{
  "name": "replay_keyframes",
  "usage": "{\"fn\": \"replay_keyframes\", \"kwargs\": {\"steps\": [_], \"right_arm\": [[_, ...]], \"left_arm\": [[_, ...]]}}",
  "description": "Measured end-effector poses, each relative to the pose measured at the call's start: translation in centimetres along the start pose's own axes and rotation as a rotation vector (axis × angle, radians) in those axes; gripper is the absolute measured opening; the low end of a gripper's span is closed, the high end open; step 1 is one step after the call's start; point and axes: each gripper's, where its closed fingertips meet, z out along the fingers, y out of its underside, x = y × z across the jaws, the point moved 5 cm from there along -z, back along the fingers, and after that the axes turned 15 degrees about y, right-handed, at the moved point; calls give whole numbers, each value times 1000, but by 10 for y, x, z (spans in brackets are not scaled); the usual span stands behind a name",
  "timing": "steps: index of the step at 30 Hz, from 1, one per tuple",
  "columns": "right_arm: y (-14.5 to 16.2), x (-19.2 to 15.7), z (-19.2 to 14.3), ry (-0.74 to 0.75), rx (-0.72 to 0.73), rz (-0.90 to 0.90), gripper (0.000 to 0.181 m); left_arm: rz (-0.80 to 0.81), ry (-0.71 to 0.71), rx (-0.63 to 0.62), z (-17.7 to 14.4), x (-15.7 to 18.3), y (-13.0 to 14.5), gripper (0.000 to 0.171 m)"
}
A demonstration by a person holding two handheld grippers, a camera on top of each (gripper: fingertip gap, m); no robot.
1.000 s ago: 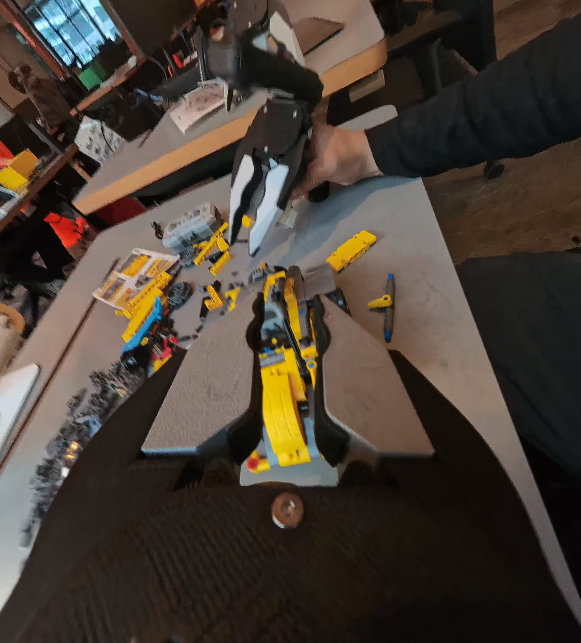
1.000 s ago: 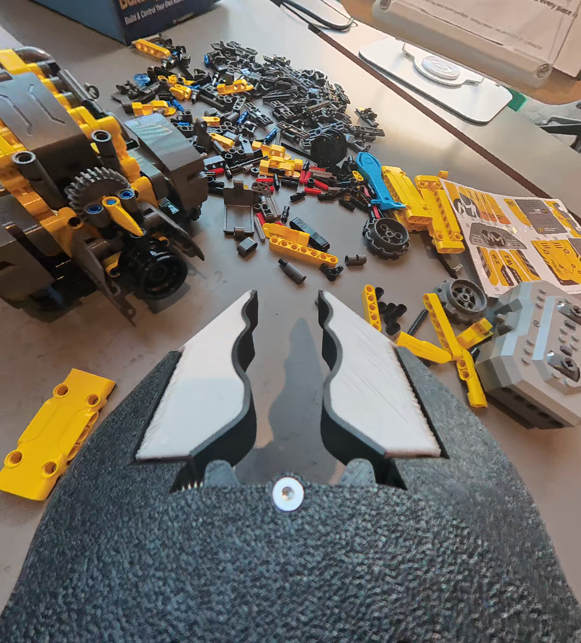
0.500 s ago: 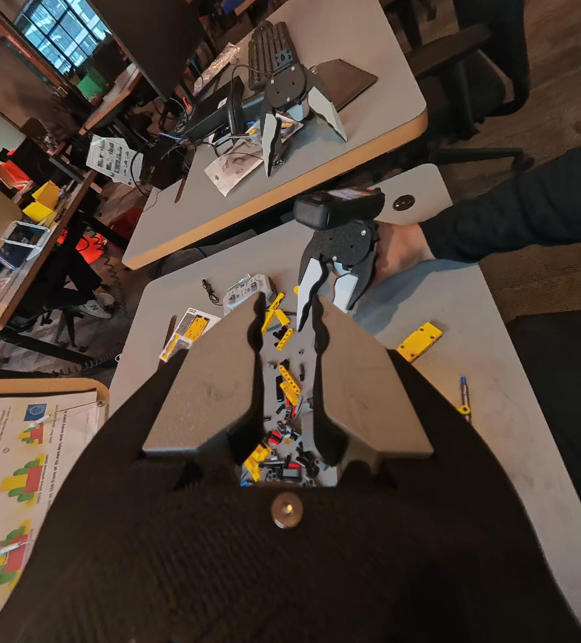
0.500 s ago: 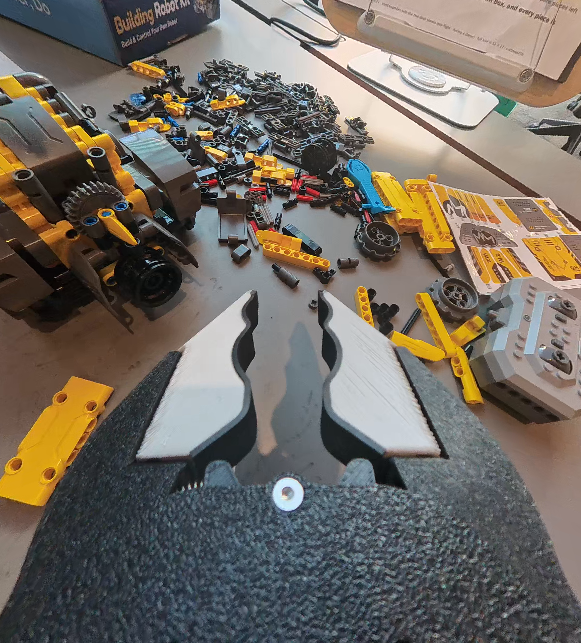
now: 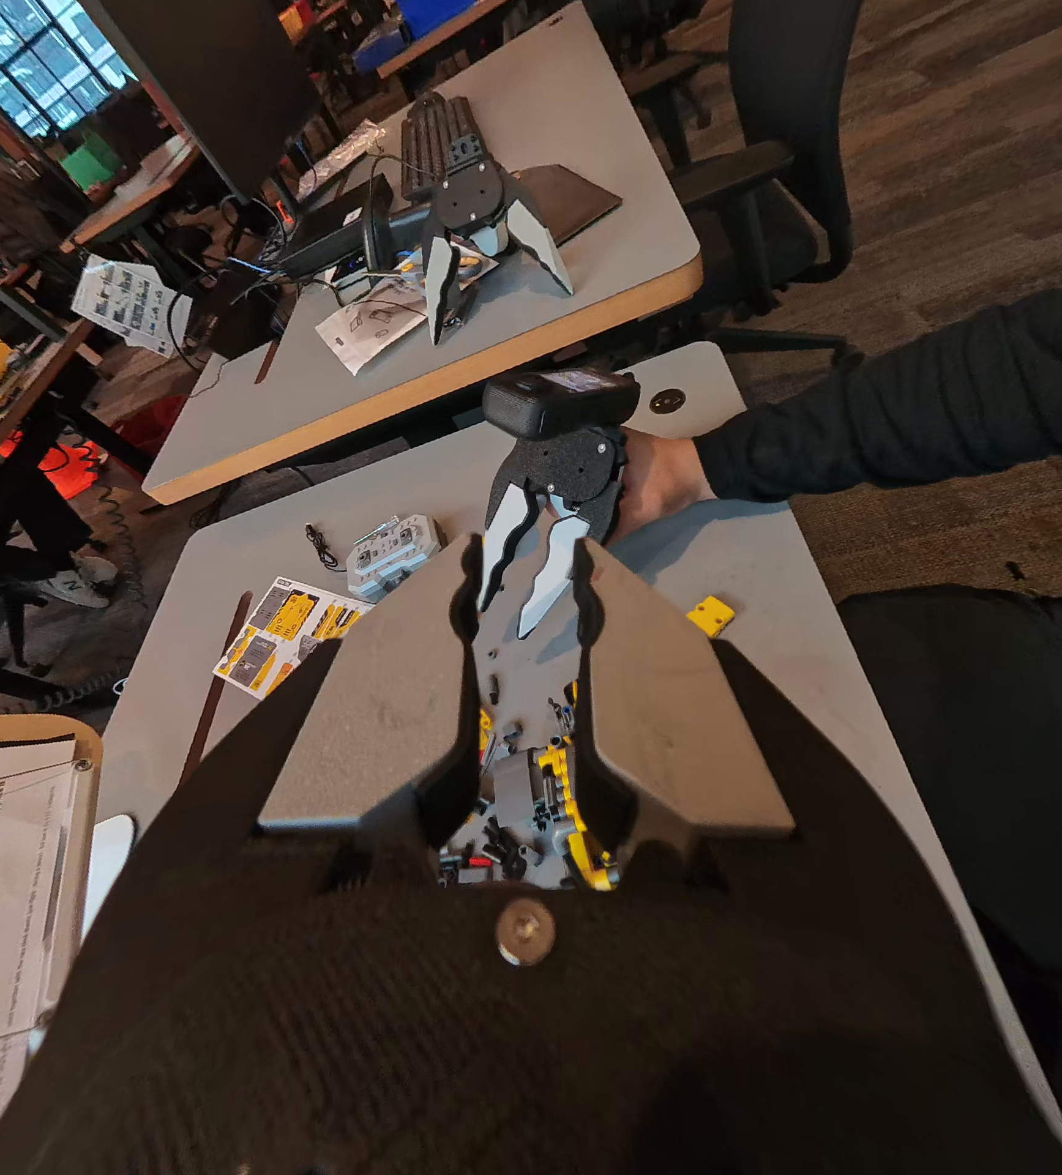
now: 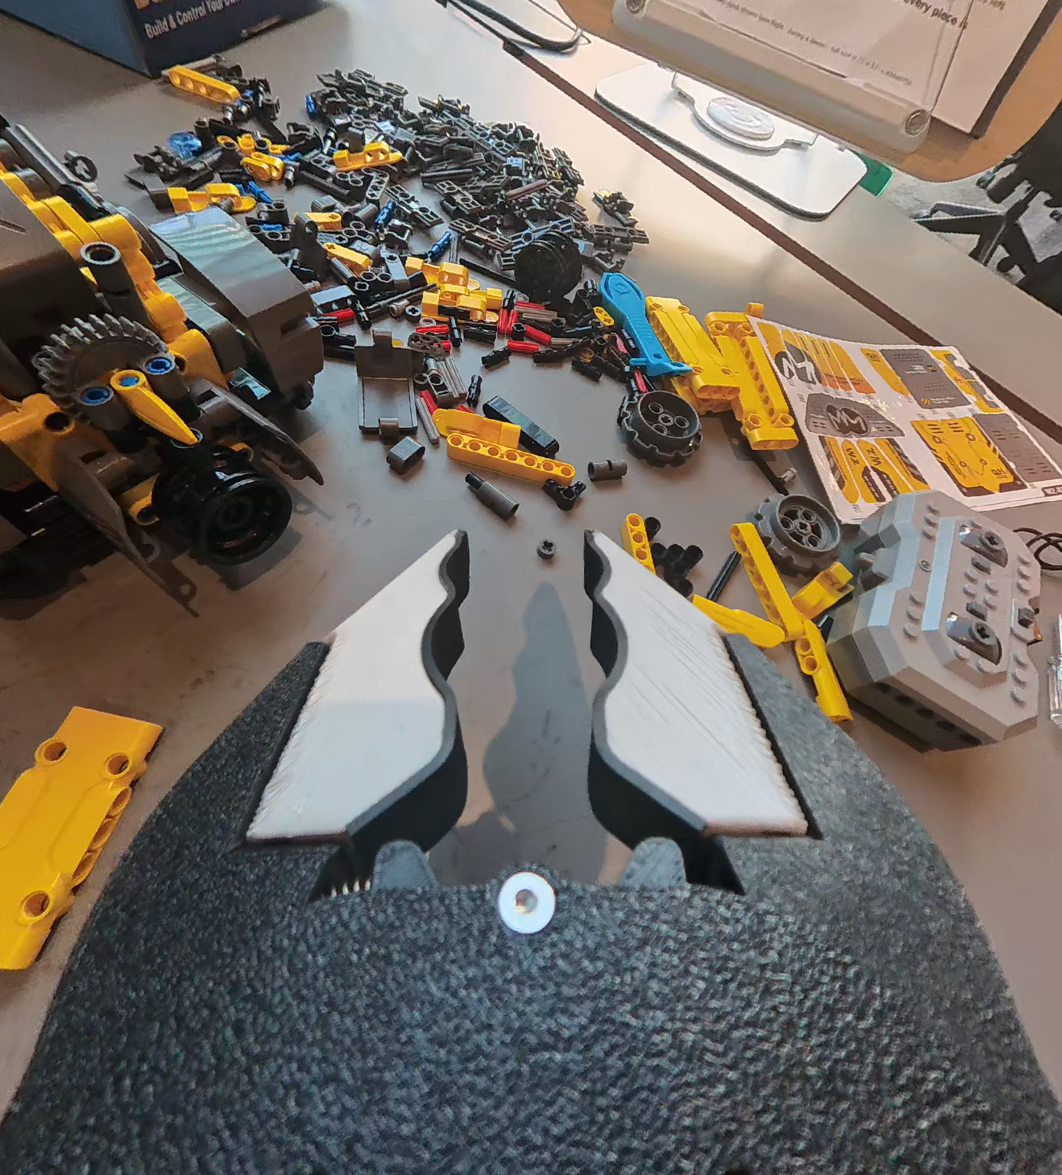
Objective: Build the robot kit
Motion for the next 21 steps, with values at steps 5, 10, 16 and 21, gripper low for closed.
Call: {"fn": "replay_keyframes", "kwargs": {"steps": [5, 10, 16, 21], "right_arm": [[-2, 2, -2, 13, 21, 9, 33], [-3, 5, -4, 18, 37, 29, 35], [-5, 5, -7, 14, 65, 34, 36], [-6, 5, -9, 5, 78, 35, 36]], "left_arm": [[31, -57, -44, -8, -1, -1, 25], [54, -80, -109, -12, -1, 8, 25], [31, -105, -163, -11, -9, 18, 27], [31, -115, -150, -13, -10, 16, 27]]}}
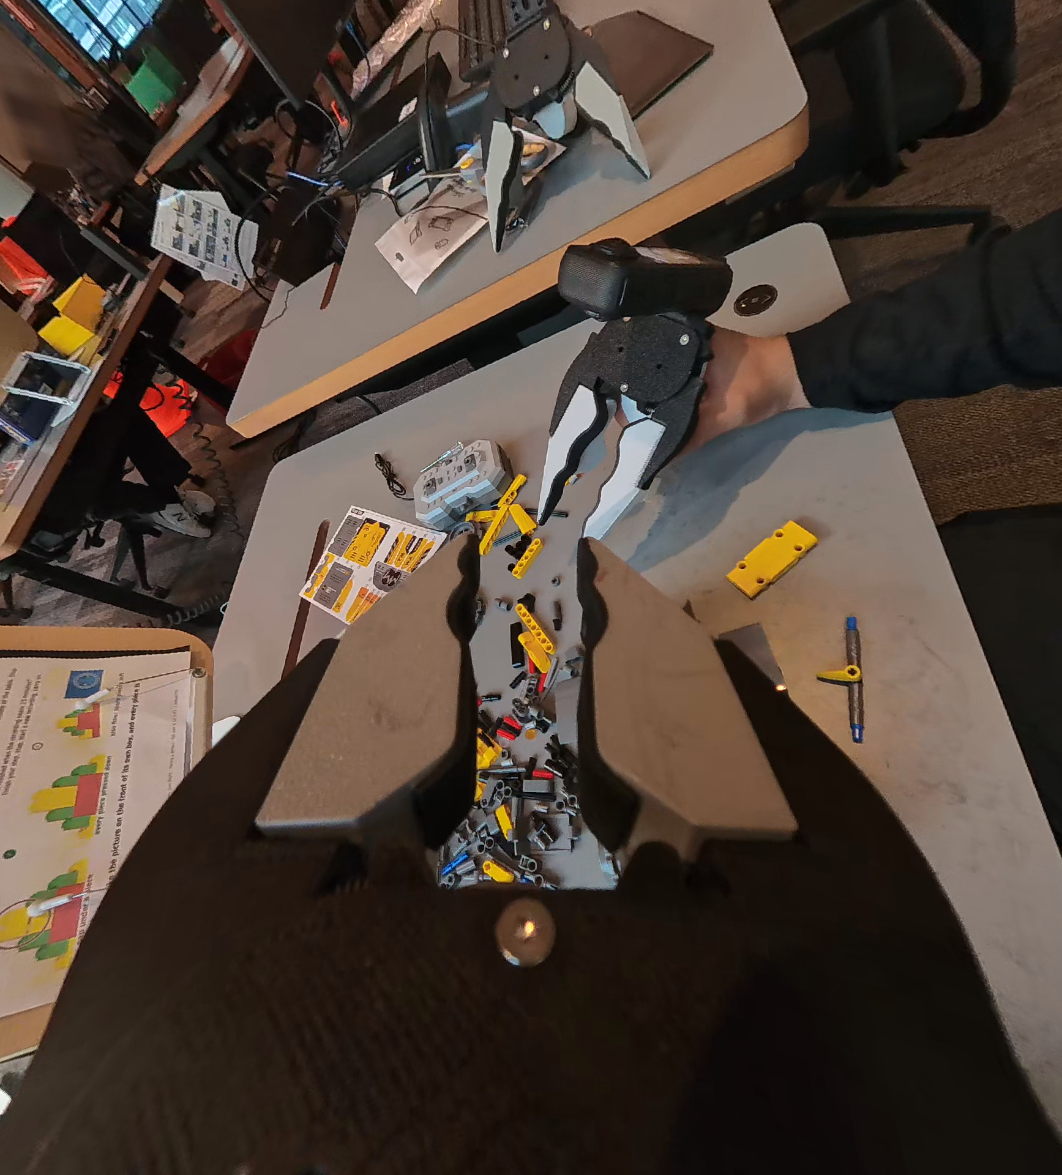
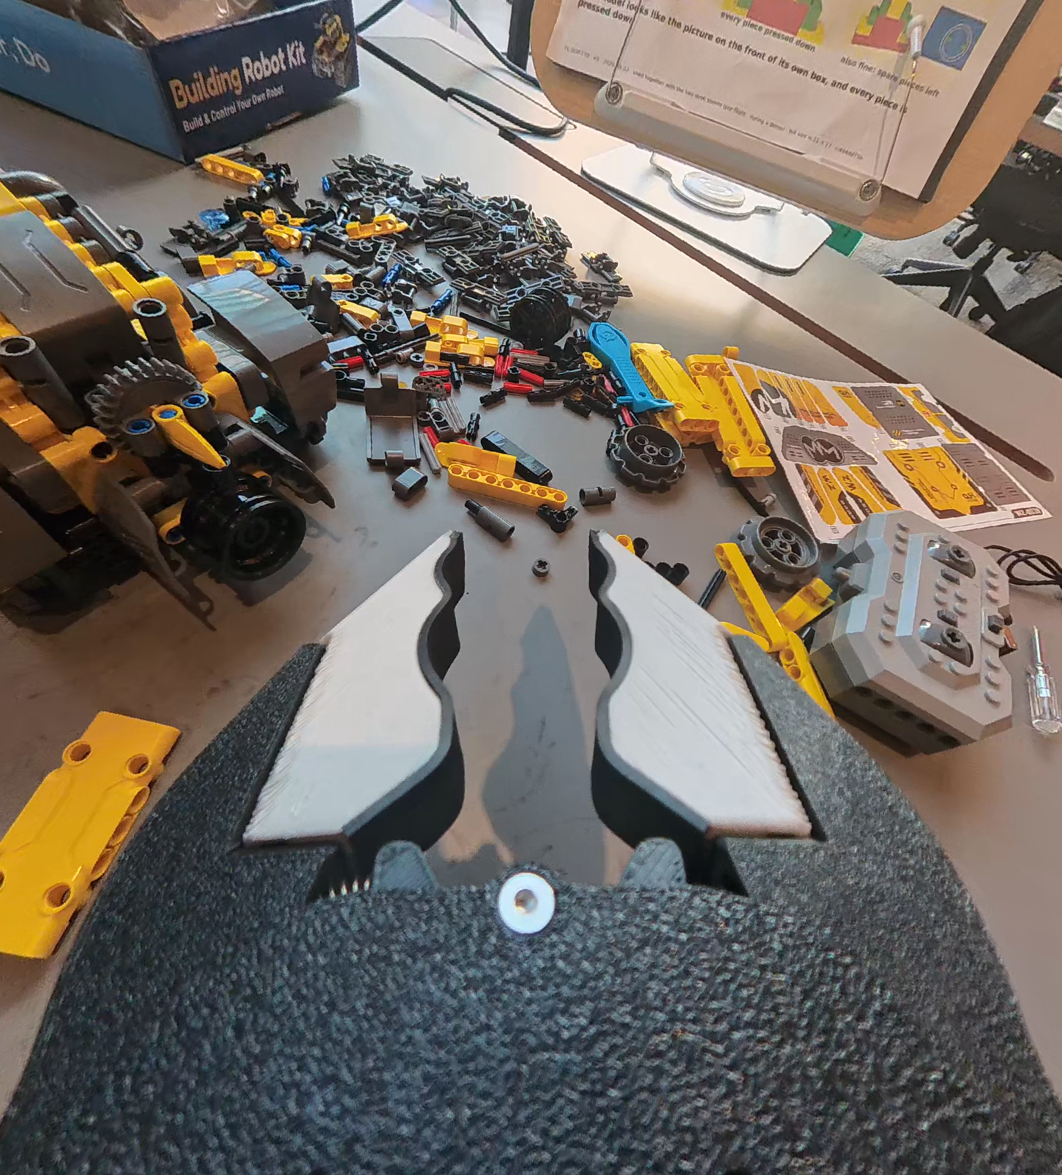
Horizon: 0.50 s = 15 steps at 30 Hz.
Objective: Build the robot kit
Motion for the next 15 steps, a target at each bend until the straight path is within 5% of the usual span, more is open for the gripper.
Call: {"fn": "replay_keyframes", "kwargs": {"steps": [15], "right_arm": [[0, 0, 0, 8, 1, -1, 36]], "left_arm": [[4, 5, 10, -3, 1, -1, 27]]}}
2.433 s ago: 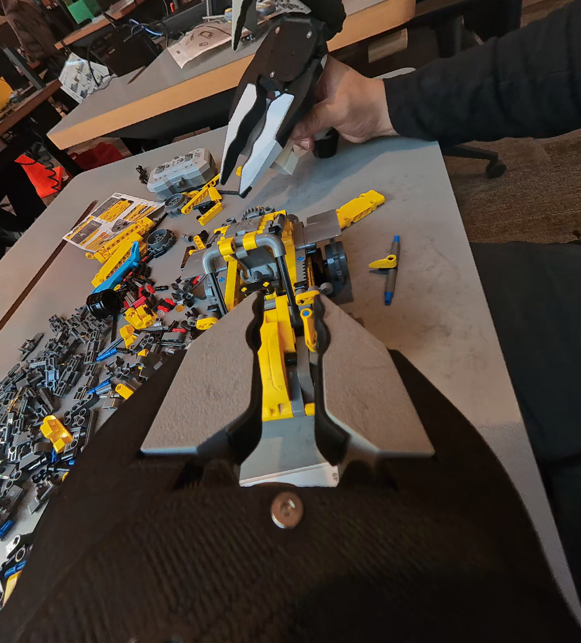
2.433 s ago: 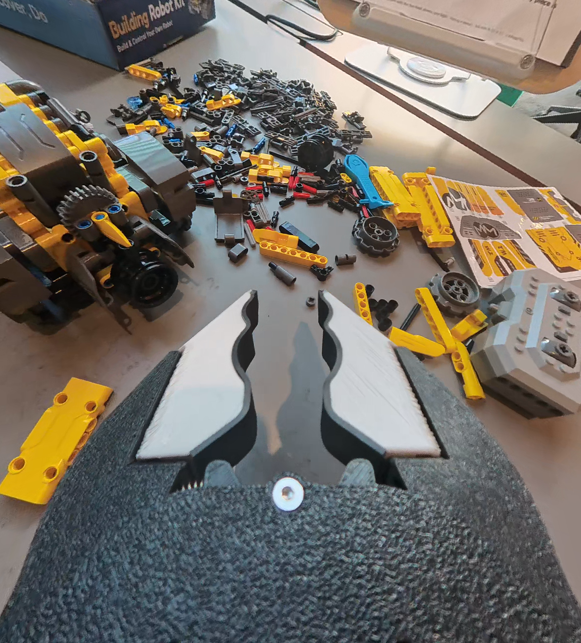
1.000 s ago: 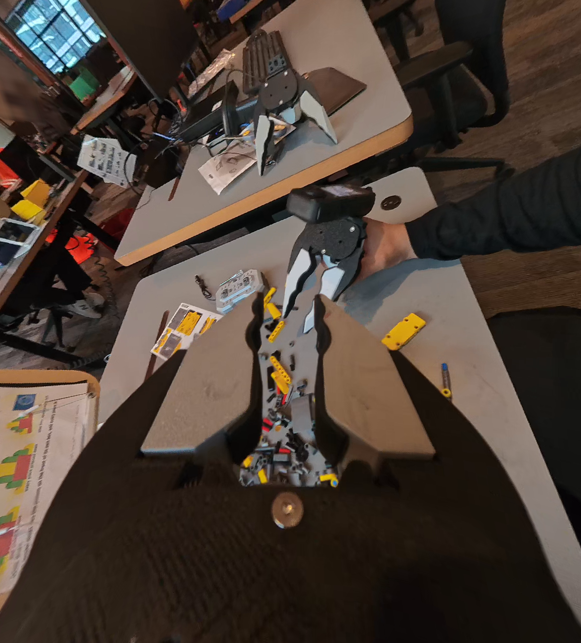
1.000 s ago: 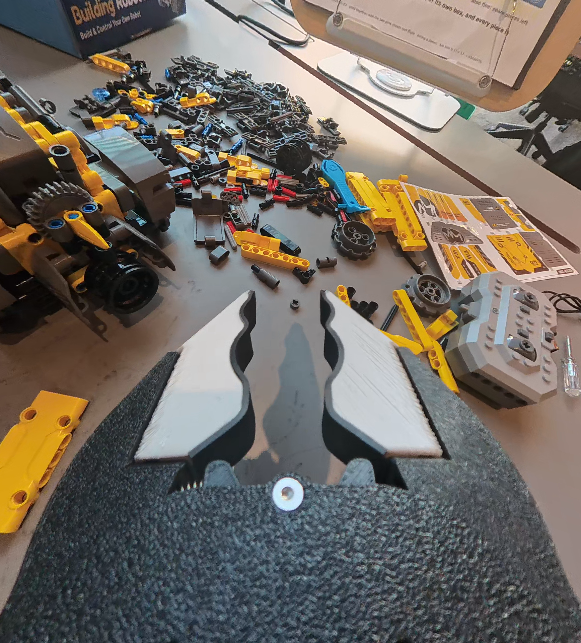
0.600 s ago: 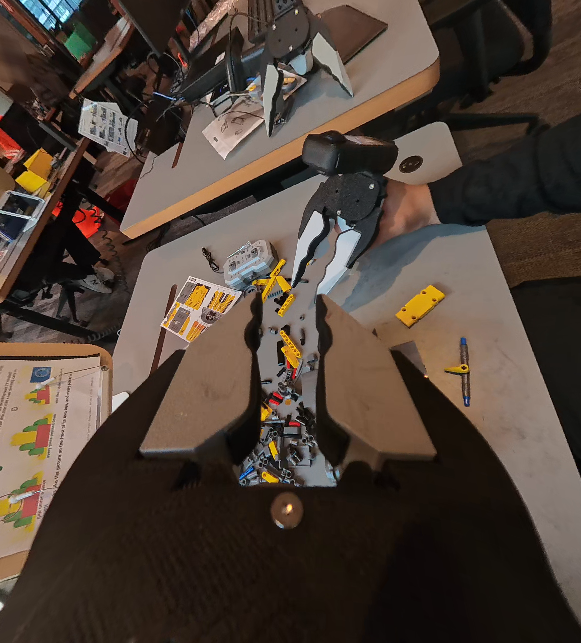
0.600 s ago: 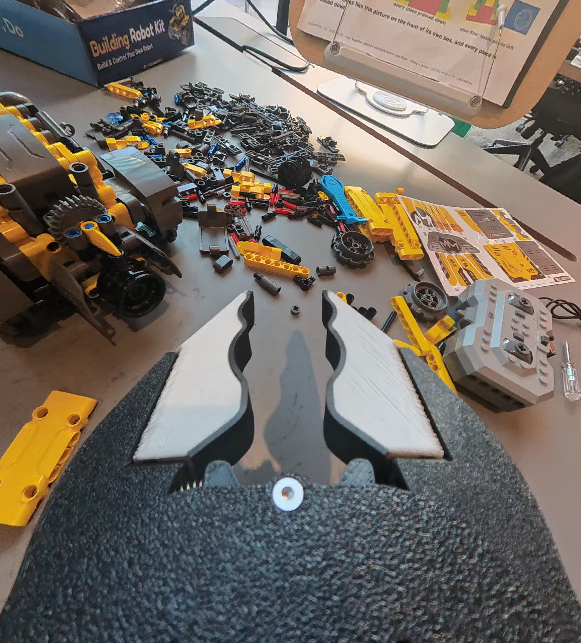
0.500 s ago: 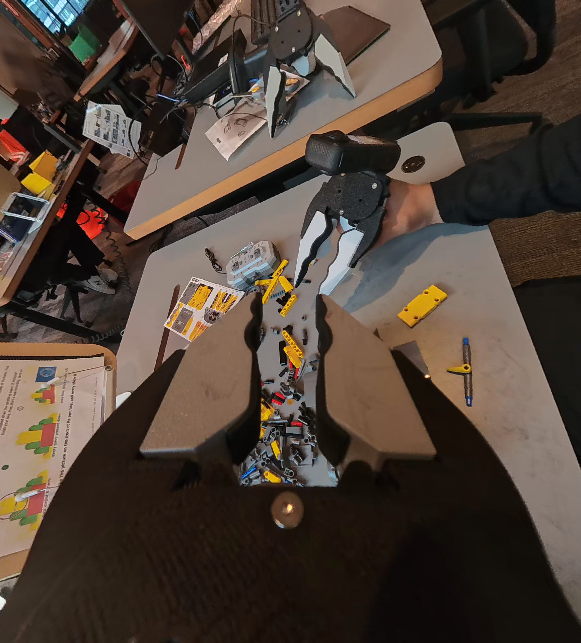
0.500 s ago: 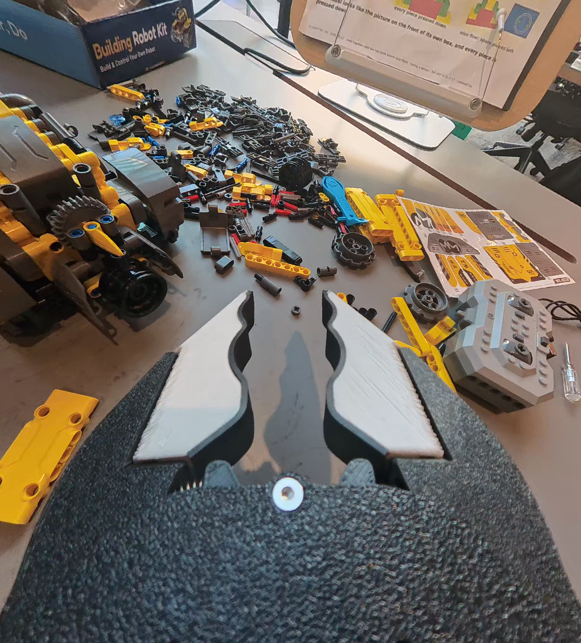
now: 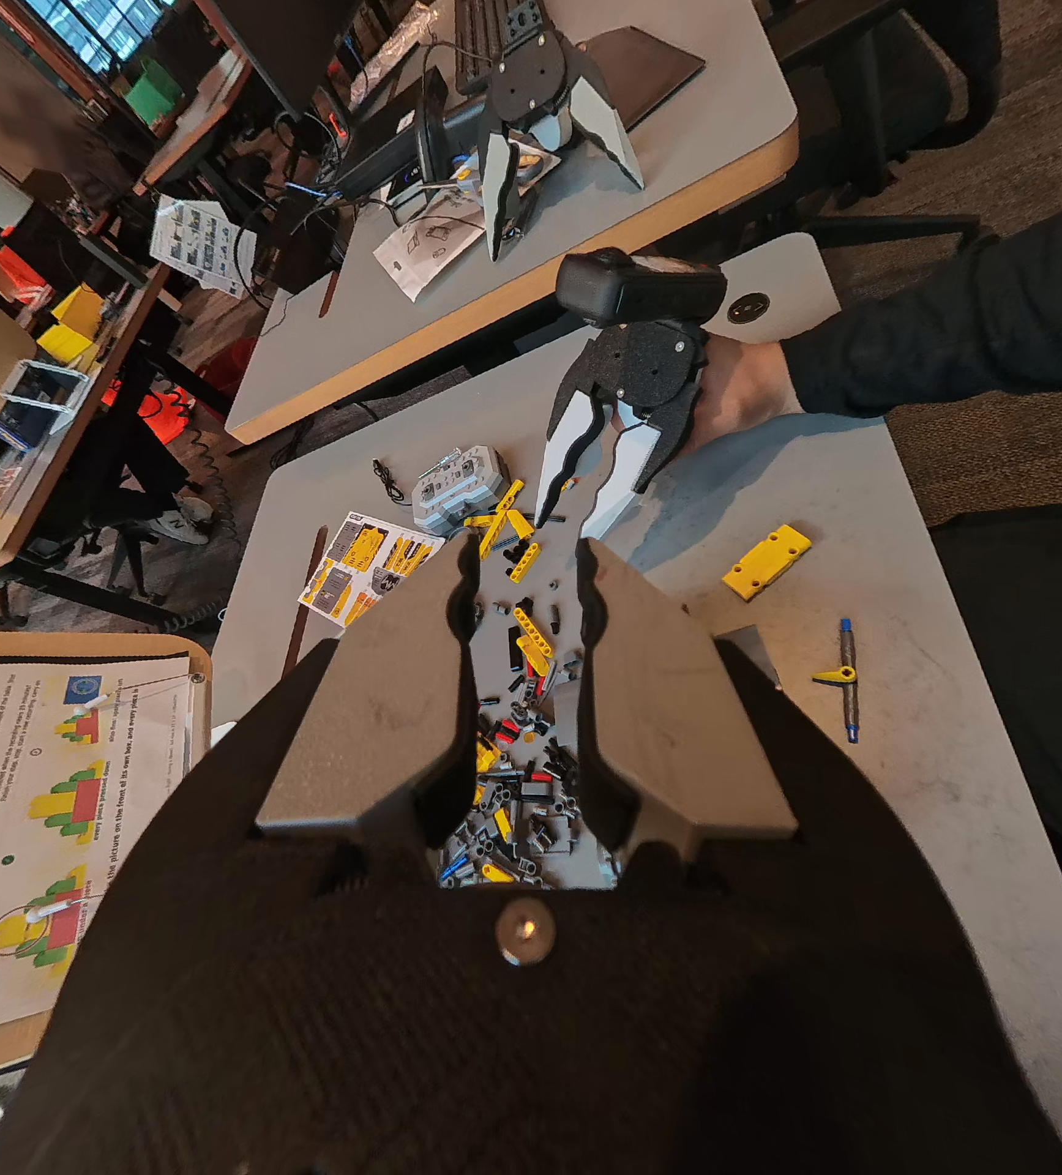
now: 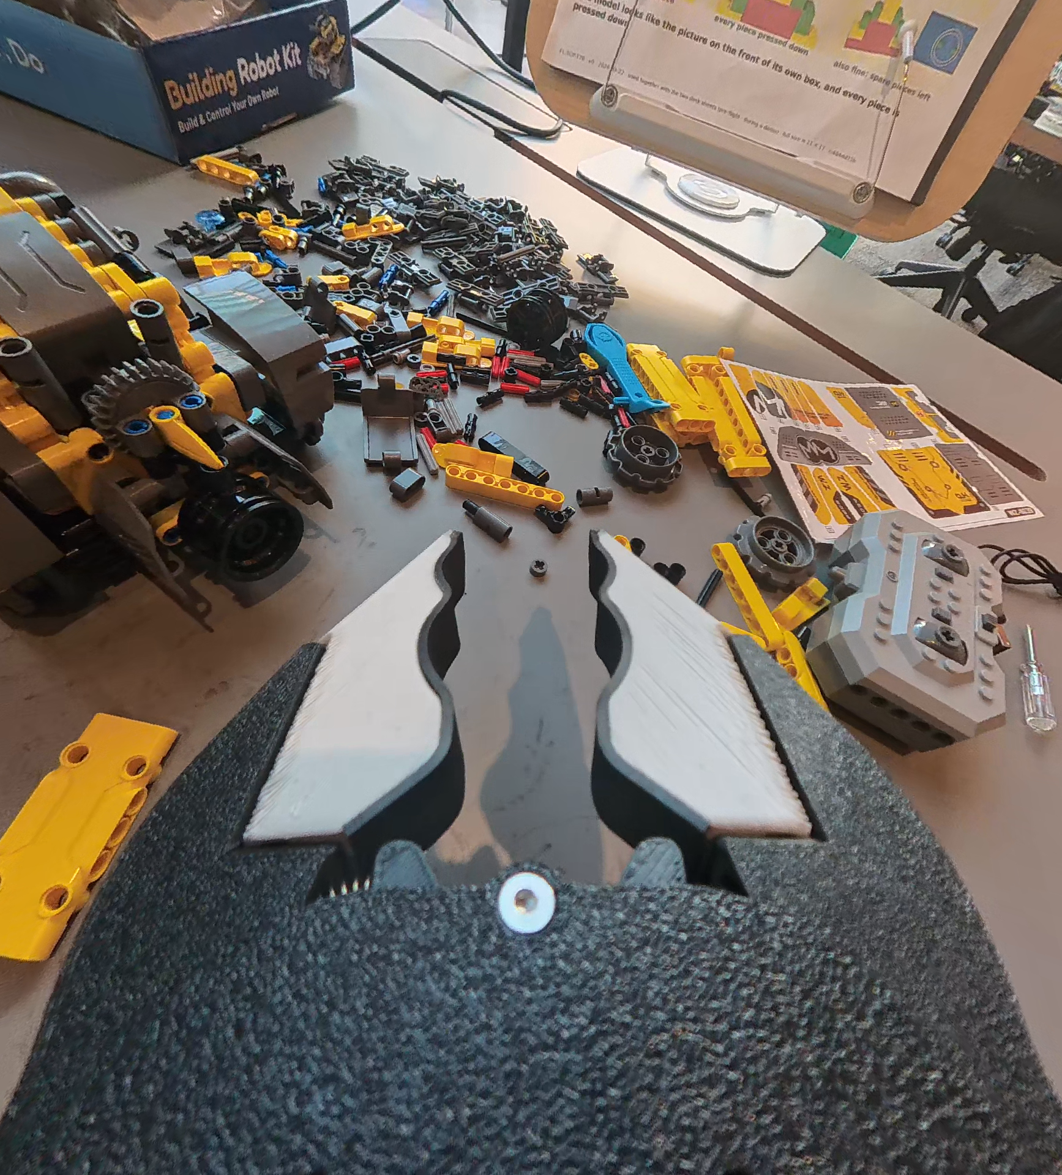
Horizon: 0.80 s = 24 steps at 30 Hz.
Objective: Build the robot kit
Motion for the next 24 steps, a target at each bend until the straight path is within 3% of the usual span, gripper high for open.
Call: {"fn": "replay_keyframes", "kwargs": {"steps": [8, 17, 21, 24], "right_arm": [[1, 0, 1, 19, -8, -17, 36], [0, 1, -1, 19, 4, 2, 34], [-2, -12, -4, -77, 6, 6, 32], [0, -14, -1, -73, -17, -21, 34]], "left_arm": [[-10, 3, 67, -12, -1, -6, 26], [-5, 79, 105, 11, 24, -23, 24], [-106, 118, 41, 33, 21, -7, 10], [-225, 43, -40, 43, 9, 19, 6]]}}
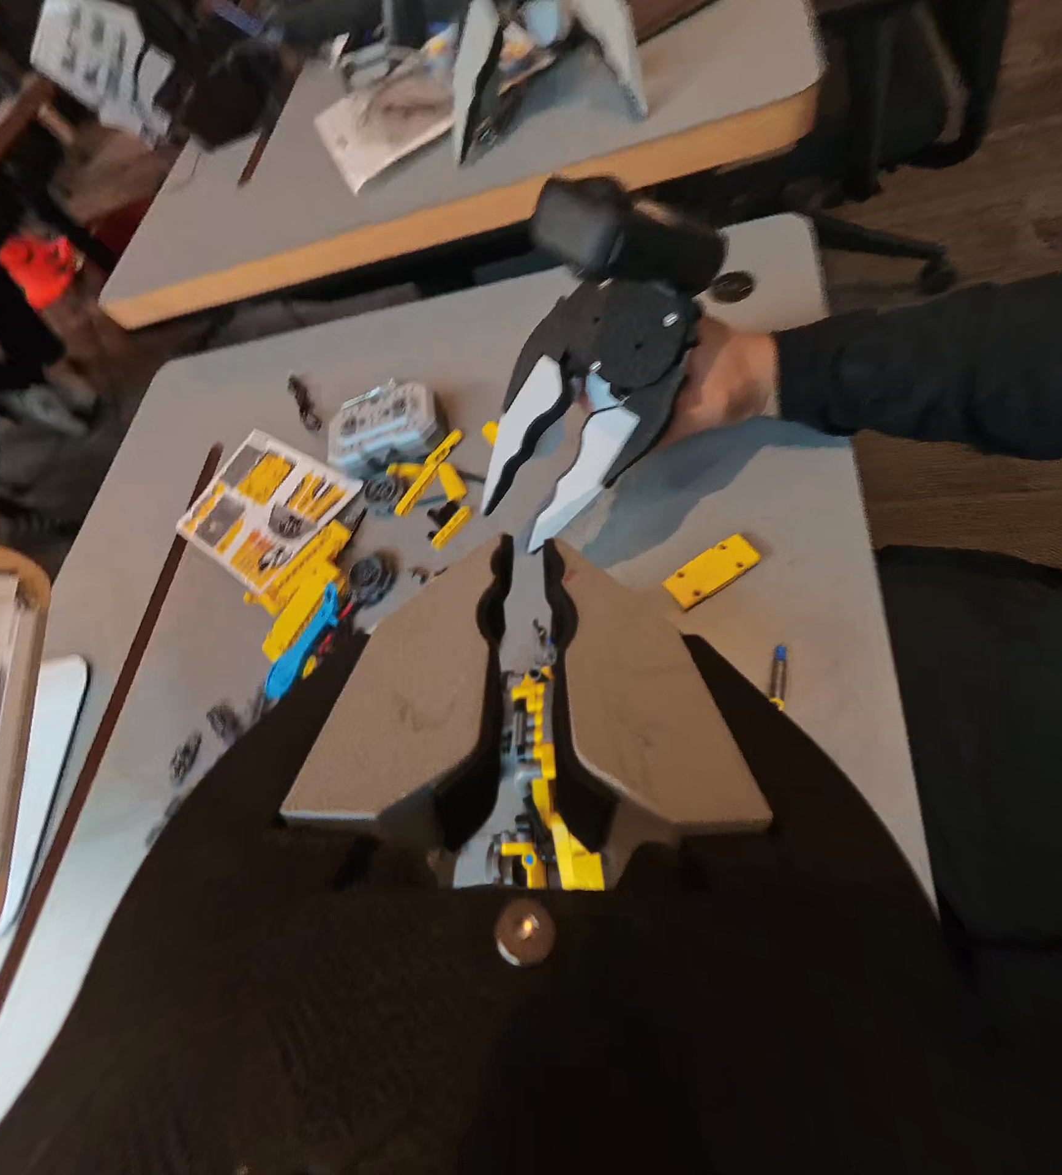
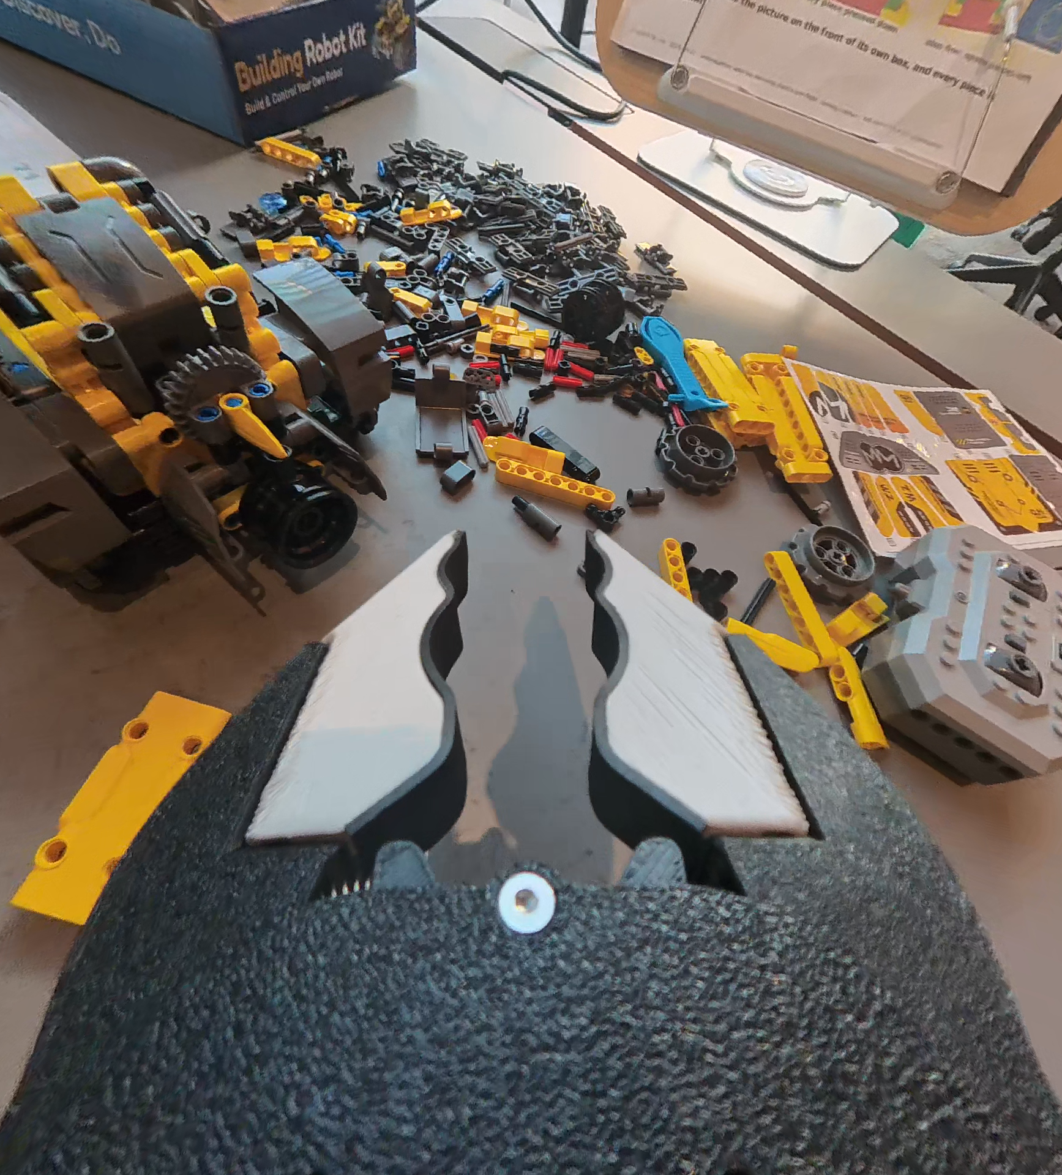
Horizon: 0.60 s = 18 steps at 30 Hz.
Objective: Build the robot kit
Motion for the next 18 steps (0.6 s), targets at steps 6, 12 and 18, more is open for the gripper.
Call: {"fn": "replay_keyframes", "kwargs": {"steps": [6, 12, 18], "right_arm": [[3, 0, 6, 18, -39, -26, 41], [2, 4, 5, 36, -26, 0, 42], [5, 5, 8, 38, -57, 7, 45]], "left_arm": [[-237, -202, 20, -4, -34, 57, 19], [-344, -295, 56, -9, -53, 110, 19], [-414, -298, 32, -5, -51, 130, 20]]}}
